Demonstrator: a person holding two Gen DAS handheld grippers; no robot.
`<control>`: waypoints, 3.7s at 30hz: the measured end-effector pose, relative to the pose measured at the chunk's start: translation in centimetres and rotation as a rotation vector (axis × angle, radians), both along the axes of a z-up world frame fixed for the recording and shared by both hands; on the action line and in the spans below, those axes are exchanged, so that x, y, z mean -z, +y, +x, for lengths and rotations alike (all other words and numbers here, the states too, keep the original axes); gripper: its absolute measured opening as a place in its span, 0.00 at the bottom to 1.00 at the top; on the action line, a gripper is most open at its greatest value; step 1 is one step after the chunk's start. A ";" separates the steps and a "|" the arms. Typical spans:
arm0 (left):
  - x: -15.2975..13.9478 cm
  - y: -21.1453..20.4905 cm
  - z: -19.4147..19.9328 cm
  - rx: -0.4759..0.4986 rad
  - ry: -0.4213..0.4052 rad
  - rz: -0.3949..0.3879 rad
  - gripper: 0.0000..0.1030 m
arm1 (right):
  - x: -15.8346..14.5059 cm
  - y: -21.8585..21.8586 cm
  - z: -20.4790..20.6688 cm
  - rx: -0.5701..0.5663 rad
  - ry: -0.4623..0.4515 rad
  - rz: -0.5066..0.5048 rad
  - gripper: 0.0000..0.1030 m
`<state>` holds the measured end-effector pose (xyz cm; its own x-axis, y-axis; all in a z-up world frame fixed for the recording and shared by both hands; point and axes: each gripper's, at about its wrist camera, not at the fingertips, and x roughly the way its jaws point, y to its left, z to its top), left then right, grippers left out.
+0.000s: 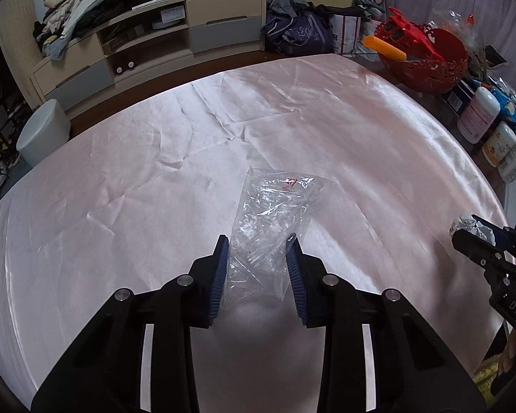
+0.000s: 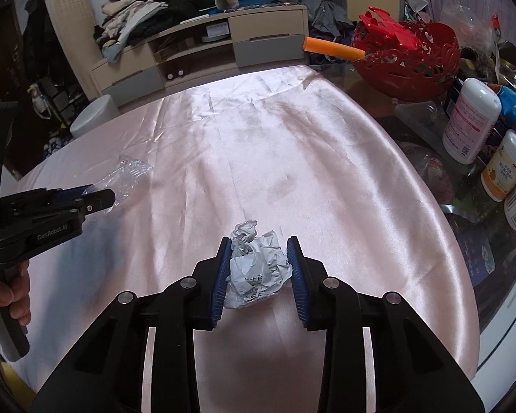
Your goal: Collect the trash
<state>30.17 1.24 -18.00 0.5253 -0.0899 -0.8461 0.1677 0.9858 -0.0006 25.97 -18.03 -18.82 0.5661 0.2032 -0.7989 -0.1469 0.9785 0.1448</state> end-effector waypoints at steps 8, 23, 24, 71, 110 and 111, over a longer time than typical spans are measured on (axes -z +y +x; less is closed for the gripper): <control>-1.7 -0.8 -8.5 0.025 -0.002 -0.058 0.28 | -0.9 -0.7 -6.0 -0.018 0.025 -0.007 0.33; -3.5 -4.0 -23.6 0.133 -0.010 -0.109 0.28 | -1.2 -2.2 -17.9 -0.029 0.038 -0.025 0.32; -3.1 -4.3 -24.4 0.137 0.001 -0.114 0.28 | -1.0 -2.5 -18.5 -0.025 0.048 -0.016 0.32; 7.7 -5.5 -29.1 0.173 0.281 -0.055 0.76 | 6.8 -2.6 -22.3 0.007 0.286 0.097 0.74; -14.7 -4.0 -27.4 0.087 -0.512 -0.120 0.92 | -15.1 -7.1 -26.5 0.337 -0.458 -0.141 0.97; -14.8 -4.0 -27.5 0.089 -0.515 -0.123 0.92 | -15.1 -7.0 -26.6 0.343 -0.458 -0.144 0.97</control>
